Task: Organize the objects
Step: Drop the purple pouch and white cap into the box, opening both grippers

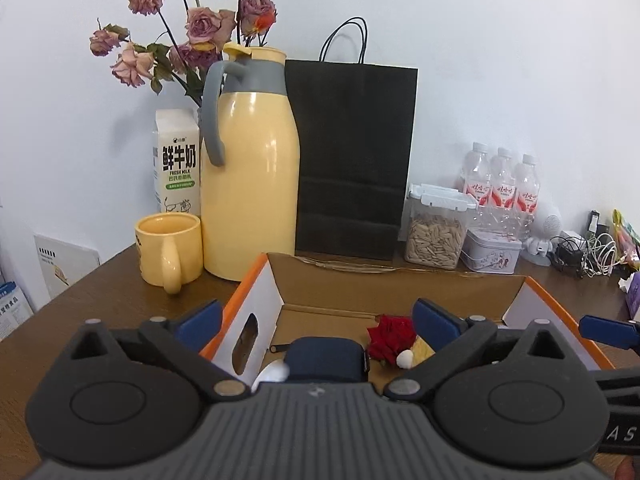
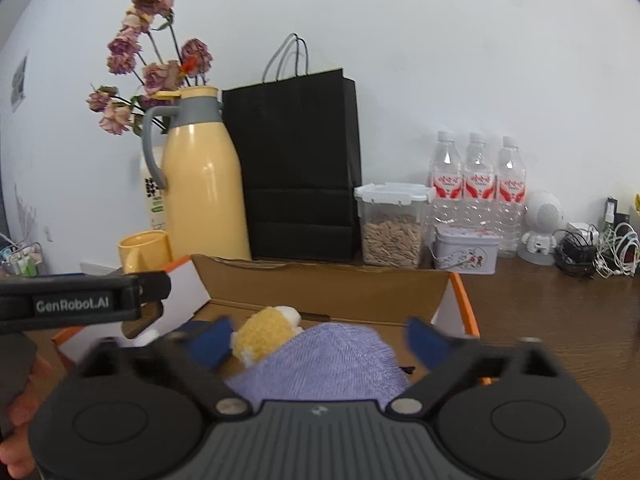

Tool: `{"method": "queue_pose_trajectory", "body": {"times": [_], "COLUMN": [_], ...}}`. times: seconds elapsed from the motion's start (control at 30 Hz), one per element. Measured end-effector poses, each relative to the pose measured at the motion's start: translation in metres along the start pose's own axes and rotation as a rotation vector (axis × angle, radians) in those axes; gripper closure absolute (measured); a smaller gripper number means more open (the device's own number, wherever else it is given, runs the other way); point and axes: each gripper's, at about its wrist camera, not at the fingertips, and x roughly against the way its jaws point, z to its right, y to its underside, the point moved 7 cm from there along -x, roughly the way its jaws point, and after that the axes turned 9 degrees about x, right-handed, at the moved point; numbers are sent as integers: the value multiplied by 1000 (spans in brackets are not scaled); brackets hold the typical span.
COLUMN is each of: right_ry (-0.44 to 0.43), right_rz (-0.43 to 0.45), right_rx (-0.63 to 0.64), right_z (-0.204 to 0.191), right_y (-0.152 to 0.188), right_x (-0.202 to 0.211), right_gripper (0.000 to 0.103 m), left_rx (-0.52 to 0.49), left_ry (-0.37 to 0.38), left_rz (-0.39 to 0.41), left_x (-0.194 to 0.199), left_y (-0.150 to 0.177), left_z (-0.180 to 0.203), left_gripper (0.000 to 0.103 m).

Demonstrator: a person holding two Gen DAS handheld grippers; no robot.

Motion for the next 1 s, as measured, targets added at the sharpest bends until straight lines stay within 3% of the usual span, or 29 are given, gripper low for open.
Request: {"method": "queue_pose_trajectory", "body": {"times": [0.5, 1.0], "right_ry": [26, 37], "right_rz": [22, 122], "right_rx": [1, 48], "right_z": [1, -6], "right_y": [-3, -15], "right_x": [13, 77], "right_gripper": [0, 0], "left_rx": [-7, -62], "left_ry": [22, 110], "left_rz": [37, 83], "left_x": [17, 82], "left_y": [-3, -8], "left_z": [1, 0], "left_gripper": [0, 0]}}
